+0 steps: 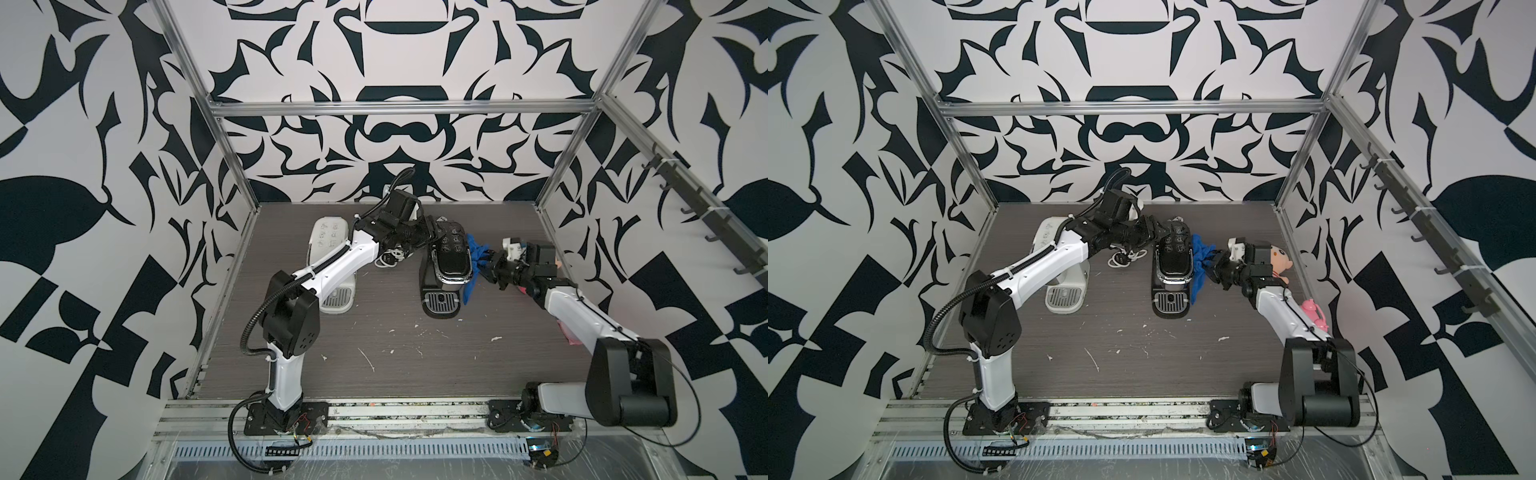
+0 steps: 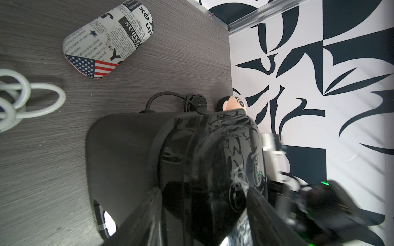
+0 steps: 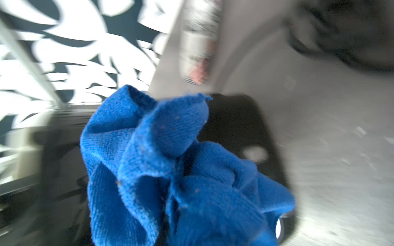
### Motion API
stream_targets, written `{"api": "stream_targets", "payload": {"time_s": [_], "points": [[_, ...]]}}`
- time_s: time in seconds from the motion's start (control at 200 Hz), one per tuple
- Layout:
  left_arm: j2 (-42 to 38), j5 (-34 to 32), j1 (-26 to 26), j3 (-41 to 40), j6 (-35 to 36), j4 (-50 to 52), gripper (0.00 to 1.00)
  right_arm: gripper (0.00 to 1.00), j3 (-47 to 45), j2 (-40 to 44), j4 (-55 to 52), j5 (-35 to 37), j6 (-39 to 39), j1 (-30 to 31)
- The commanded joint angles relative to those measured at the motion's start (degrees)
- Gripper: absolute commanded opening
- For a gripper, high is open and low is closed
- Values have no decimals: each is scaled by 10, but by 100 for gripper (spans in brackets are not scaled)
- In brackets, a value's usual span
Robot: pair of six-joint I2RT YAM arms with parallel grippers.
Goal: Wipe the surface of a coffee machine
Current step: Wipe the dirt from the surface of the coffee machine.
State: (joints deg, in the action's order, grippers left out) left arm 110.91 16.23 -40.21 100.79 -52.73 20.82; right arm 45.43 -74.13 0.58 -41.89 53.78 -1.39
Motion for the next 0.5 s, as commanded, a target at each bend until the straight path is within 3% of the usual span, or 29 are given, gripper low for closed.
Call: {"api": "stream_targets", "payload": {"time_s": [0.0,0.345,0.495], "points": [[-4,6,-12,-16,-4,26,66,0,15,23,-41,6,-24,7],[-1,6,-15,-11,-5,22,66,0,-83,-129,89,-25,-10,7],[1,6,-15,2,0,31,66,0,-42,-70,23,-17,-21,6]]}}
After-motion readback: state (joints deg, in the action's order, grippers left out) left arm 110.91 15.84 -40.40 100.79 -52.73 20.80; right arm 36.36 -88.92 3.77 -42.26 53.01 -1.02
